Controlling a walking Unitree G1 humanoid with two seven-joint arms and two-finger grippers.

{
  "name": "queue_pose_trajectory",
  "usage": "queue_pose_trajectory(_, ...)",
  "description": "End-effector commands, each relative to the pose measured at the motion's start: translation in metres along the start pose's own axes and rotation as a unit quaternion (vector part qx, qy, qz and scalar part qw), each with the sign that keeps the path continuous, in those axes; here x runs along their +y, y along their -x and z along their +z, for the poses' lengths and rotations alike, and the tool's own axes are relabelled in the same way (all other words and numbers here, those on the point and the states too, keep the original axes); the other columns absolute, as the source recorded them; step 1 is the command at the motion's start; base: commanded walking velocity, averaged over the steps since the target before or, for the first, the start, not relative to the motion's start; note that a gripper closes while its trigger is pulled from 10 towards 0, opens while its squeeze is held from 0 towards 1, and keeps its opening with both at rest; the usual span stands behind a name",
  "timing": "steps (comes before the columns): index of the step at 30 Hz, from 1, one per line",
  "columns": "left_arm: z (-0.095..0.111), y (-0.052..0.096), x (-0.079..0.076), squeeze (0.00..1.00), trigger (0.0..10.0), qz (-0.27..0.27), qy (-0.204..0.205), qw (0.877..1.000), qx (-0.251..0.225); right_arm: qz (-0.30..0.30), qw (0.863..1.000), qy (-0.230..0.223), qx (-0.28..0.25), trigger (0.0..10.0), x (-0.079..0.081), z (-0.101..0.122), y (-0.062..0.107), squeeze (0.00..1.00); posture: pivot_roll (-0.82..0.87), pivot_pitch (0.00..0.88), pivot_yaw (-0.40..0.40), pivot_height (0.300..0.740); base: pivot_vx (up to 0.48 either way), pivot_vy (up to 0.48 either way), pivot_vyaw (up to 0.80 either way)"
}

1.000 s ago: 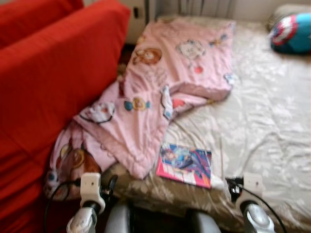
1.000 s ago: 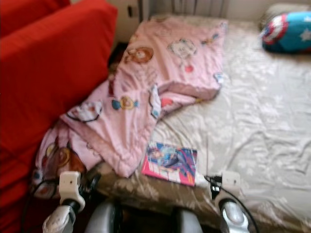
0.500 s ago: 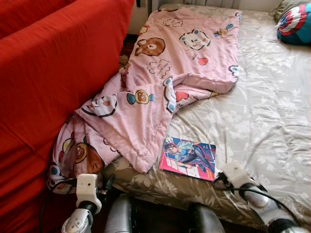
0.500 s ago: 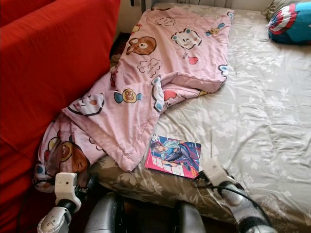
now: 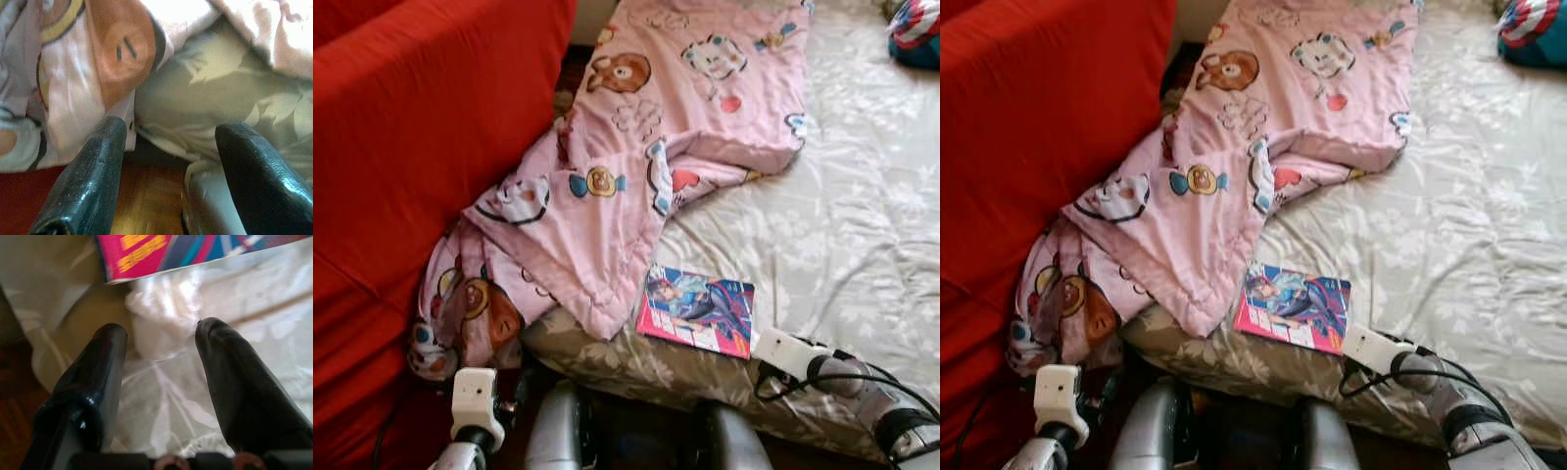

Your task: Clean up the room

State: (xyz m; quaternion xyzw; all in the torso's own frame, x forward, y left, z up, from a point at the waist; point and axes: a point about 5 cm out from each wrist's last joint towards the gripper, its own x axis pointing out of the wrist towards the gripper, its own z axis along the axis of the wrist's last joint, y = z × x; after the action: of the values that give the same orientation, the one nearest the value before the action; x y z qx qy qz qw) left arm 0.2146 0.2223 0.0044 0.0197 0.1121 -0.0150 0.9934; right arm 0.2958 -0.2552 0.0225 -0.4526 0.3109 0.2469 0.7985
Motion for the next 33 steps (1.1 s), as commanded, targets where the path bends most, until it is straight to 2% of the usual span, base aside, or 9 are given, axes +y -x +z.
queue_pose_trajectory(1,-0.008,0.009,0.005,0.0,10.0,0.001,-0.001,1.0,0.021,0.013,1.0,0.004,0.025,10.0,0.007,-0.011,0.001,0.0,0.14,0.333,0.037,0.624,0.0,0.0,0.0)
queue_pose_trajectory(6,-0.008,0.013,0.007,0.0,10.0,0.002,-0.006,1.0,0.025,0.011,0.999,-0.003,0.031,10.0,0.011,-0.011,-0.001,0.0,0.15,0.355,0.043,0.624,0.0,0.0,0.0)
queue_pose_trajectory(11,-0.006,0.018,0.007,0.0,10.0,0.001,-0.007,1.0,0.028,0.001,0.998,0.044,0.037,10.0,0.015,-0.008,-0.003,0.0,0.16,0.372,0.05,0.624,0.0,0.0,0.0)
queue_pose_trajectory(15,-0.006,0.02,0.006,0.0,10.0,0.001,-0.007,0.999,0.031,-0.036,0.998,0.042,0.026,10.0,0.006,0.001,-0.005,0.0,0.17,0.376,0.051,0.624,0.0,0.0,0.0)
queue_pose_trajectory(24,-0.004,0.021,0.005,0.0,10.0,0.002,-0.006,0.999,0.034,-0.079,0.996,0.039,0.011,10.0,-0.011,0.01,-0.003,0.0,0.17,0.376,0.055,0.624,0.0,0.0,0.0)
queue_pose_trajectory(33,-0.003,0.02,0.004,0.0,10.0,-0.001,-0.006,0.999,0.037,-0.07,0.997,0.038,0.016,10.0,-0.006,0.008,-0.005,0.0,0.17,0.378,0.056,0.624,0.0,0.0,0.0)
